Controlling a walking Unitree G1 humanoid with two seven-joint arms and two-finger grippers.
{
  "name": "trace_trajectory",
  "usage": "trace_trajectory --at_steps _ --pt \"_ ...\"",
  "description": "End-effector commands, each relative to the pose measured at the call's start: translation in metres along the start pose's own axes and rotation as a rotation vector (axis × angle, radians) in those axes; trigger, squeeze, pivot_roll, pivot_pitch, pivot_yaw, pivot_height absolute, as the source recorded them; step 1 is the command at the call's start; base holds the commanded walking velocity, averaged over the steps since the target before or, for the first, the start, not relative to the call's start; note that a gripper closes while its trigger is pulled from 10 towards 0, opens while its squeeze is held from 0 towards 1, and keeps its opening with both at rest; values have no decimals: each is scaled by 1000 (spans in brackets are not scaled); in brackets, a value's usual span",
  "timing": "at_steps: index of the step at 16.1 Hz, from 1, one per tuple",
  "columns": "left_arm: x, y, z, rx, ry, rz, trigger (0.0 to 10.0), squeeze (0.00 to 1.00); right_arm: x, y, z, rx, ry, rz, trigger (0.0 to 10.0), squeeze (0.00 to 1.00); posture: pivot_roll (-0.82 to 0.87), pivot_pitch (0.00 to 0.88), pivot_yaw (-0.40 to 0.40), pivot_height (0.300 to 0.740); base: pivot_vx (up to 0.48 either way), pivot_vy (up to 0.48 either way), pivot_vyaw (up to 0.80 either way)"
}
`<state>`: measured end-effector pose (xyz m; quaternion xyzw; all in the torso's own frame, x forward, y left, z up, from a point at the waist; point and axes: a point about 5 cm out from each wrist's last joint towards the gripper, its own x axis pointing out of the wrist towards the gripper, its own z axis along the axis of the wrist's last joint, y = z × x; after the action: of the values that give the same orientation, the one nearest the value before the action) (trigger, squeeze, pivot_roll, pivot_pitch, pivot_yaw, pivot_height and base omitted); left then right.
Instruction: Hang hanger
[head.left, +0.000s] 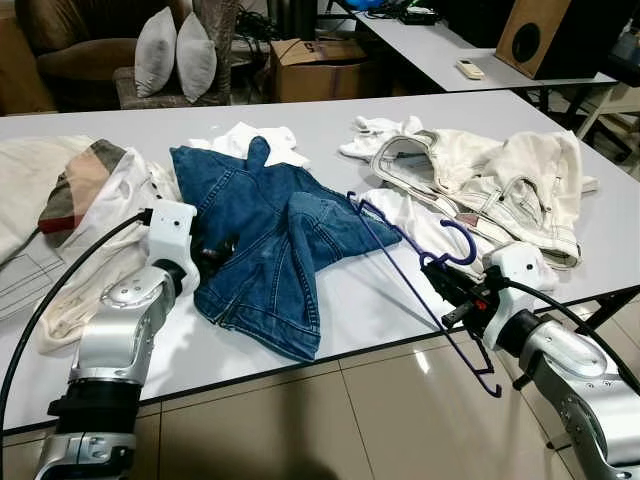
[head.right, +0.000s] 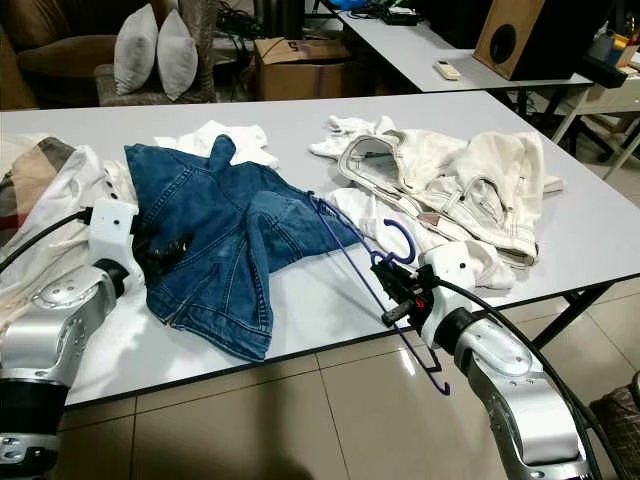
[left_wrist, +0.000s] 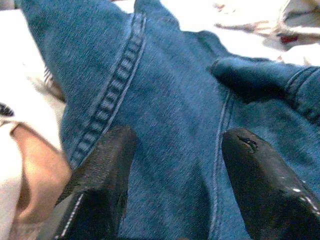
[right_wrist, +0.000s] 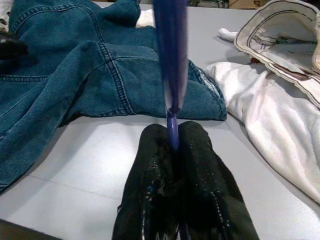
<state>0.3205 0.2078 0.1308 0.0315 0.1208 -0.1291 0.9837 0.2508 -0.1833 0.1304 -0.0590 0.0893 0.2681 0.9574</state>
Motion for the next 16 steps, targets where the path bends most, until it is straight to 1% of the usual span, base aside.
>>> trace_trajectory --at_steps 1,3,5,7,8,10,12,14,16 --pt "3 0 6 -8 -29 -8 0 0 0 2 0 -15 13 19 10000 0 -63 8 -52 740 0 0 0" --pt "4 0 5 -19 -21 -11 0 0 3 2 3 -22 6 30 10000 0 -66 7 -49 740 0 0 0" --pt "7 -2 4 -18 -19 -17 0 0 3 0 5 -23 -1 25 10000 0 -63 14 -45 740 0 0 0" --pt "9 -2 5 33 -29 -4 0 0 3 3 1 -29 8 34 10000 0 -64 7 -54 740 0 0 0" --pt "10 -2 4 77 -25 4 0 0 5 5 1 -43 14 49 10000 0 -65 0 -59 740 0 0 0" --pt "14 -4 6 150 -37 26 0 0 10 4 8 -55 -6 58 10000 0 -70 4 -55 740 0 0 0" --pt "17 -8 9 171 -54 19 0 0 10 2 11 -58 -18 60 10000 0 -67 7 -63 740 0 0 0" --pt "19 -9 14 212 -86 18 0 0 10 5 8 -72 -16 73 10000 0 -68 0 -72 740 0 0 0" --pt "20 -9 17 200 -107 13 0 0 10 7 13 -79 -38 111 10000 0 -74 0 -68 740 0 0 0"
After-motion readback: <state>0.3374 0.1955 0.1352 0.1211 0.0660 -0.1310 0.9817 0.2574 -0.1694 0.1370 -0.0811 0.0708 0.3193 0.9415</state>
